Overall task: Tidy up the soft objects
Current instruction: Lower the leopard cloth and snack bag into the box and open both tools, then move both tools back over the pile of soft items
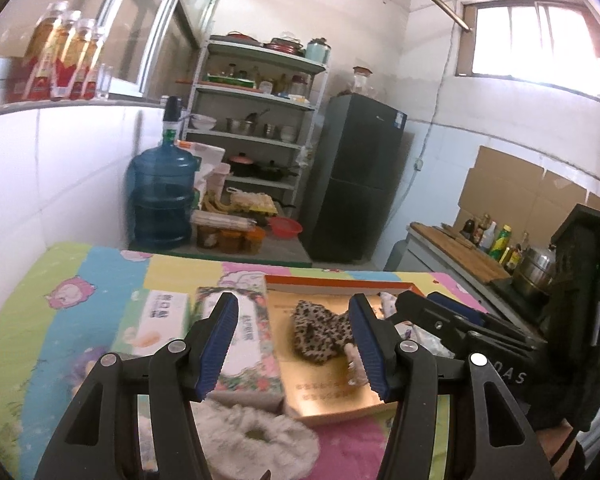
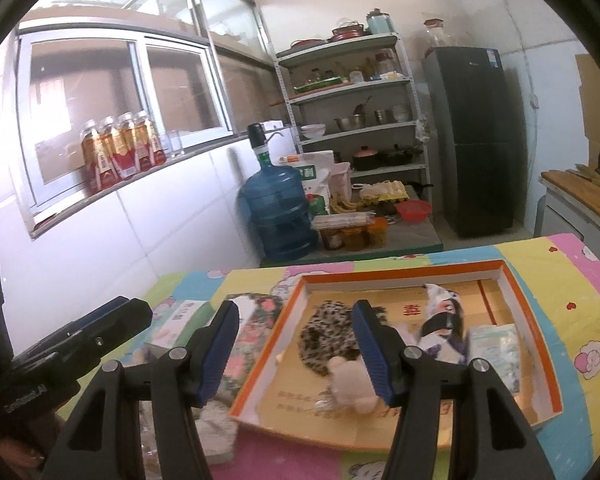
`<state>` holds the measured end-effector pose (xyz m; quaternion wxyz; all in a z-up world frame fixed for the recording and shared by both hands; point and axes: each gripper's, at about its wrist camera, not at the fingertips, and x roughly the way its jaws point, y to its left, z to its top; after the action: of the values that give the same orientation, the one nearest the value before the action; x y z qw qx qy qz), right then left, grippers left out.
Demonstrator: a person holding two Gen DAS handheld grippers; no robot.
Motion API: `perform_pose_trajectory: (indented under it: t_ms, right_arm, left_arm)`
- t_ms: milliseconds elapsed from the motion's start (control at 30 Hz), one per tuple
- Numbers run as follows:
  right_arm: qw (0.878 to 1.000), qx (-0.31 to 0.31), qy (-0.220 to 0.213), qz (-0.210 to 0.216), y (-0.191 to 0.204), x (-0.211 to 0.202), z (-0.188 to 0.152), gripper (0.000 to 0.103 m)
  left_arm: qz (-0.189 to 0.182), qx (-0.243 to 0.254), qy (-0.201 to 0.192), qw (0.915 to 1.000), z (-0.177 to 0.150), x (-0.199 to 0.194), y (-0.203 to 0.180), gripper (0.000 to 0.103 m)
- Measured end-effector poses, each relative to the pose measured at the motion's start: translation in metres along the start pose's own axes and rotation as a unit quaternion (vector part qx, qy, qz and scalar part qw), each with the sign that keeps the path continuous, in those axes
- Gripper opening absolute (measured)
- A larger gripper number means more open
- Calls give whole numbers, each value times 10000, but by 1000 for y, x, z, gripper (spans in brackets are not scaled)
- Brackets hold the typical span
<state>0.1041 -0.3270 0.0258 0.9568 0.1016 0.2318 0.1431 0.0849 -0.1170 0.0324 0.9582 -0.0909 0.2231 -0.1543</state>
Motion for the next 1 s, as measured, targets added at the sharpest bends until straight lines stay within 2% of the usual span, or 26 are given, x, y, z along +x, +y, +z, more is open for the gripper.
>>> perform_pose_trajectory:
  t_ms: [300, 533, 767, 1000]
  right_arm:
    - [9997, -232, -11, 82, 43, -12, -11, 59]
    - [9986, -515, -4, 135, 78, -18, -23, 59]
    - [9968, -729, 170, 289, 101, -13, -44, 59]
    - [9946, -819, 475, 424, 112, -2, -66, 59]
  left_arm:
    - [221, -148, -212, 9994, -10, -43, 36, 59]
    - [496, -483, -422, 9967, -20, -78, 84, 59]
    - [687, -650, -330, 9950, -33, -88, 119, 59]
    - [606, -599, -136, 9963, -57, -89, 132, 59]
